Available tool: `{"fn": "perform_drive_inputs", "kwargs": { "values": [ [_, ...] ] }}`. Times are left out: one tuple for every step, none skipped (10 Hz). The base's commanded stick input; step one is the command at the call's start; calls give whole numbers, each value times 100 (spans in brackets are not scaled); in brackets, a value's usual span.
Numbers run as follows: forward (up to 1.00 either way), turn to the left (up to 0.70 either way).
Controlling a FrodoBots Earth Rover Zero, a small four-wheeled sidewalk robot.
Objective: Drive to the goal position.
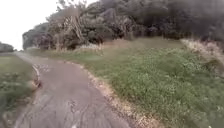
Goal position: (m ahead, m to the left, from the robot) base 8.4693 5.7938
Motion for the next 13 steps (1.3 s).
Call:
{"fn": "perform_drive_inputs", "kwargs": {
  "values": [
    [4,0],
    [4,0],
    [4,0],
    [4,0],
    [4,16],
    [4,70],
    [4,70],
    [2,70],
    [4,65],
    [4,24],
    [4,3],
    [0,0],
    [3,0]
  ]
}}
